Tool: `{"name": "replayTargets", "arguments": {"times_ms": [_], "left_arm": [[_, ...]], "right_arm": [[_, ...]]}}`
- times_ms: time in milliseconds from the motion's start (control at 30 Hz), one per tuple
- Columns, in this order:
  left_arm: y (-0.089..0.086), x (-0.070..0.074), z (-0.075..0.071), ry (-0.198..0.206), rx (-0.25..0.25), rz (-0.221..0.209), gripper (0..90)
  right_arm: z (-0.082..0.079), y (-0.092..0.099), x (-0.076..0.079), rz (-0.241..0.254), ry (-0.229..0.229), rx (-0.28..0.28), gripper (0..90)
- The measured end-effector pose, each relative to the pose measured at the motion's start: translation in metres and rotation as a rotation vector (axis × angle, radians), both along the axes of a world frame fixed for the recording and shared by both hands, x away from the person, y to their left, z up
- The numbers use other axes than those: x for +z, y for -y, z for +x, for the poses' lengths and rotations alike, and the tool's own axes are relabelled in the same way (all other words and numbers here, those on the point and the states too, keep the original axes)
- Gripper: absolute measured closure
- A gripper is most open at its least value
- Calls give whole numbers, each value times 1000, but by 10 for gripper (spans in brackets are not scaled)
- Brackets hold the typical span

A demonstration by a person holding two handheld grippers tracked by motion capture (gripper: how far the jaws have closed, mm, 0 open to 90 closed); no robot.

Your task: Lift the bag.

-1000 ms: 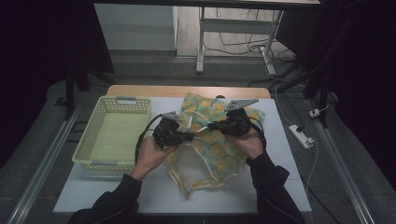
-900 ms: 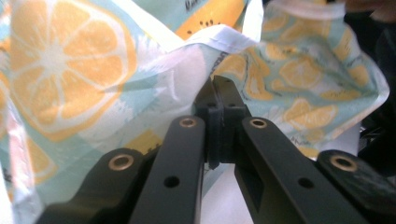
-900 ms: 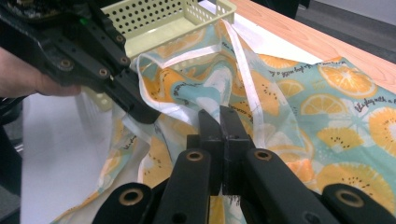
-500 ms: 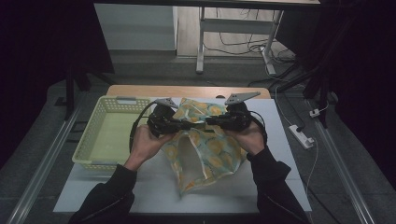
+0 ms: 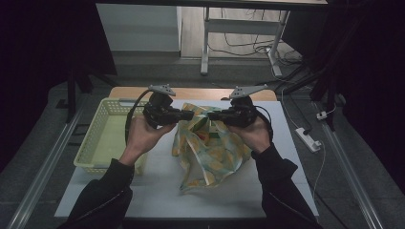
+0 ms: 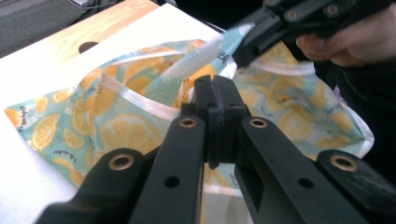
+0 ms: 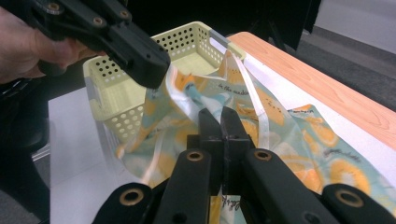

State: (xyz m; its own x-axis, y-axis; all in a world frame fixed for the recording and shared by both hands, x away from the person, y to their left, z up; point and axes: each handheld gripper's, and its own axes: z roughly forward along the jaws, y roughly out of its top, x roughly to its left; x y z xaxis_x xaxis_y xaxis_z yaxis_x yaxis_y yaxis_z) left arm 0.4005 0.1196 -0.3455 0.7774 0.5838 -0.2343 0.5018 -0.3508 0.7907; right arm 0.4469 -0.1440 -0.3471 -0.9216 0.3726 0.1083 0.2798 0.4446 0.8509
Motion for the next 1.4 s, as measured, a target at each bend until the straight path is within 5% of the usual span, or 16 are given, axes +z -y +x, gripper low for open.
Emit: {"name": "replayTargets", "arguments": {"times_ms": [267, 300, 333, 500, 600, 700, 900, 967, 1067, 1233, 1333, 1400], "left_arm": [[15, -33, -15, 34, -79, 75, 875], [18, -37, -18, 56, -77, 89, 687], [20, -41, -19, 59, -89, 108, 619], [37, -61, -25, 146, -103, 232, 351], [44, -74, -22, 148, -92, 315, 224], [48, -86, -17, 106, -80, 350, 249], [51, -106, -15, 46, -60, 464, 615], [50, -109, -13, 18, -75, 456, 750], [45, -110, -12, 6, -77, 423, 812], [28, -104, -19, -38, -58, 250, 534], [21, -103, -32, -19, -77, 220, 422], [18, -106, -40, -45, -86, 205, 391]], "right_arm": [[2, -1, 0, -14, 7, -17, 900], [2, -1, 0, -15, 7, -19, 900], [3, -1, -1, -19, 7, -20, 900], [4, -2, -5, -23, 2, -22, 900], [4, -3, -6, -25, 0, -20, 900], [4, -3, -8, -22, -3, -20, 900], [6, -1, -12, -22, -14, -26, 900], [7, 0, -14, -27, -18, -28, 900], [7, -1, -16, -27, -24, -26, 900], [7, 0, -20, -32, -30, -25, 900], [8, 1, -22, -31, -33, -27, 900], [8, 1, -23, -29, -35, -29, 900]]}}
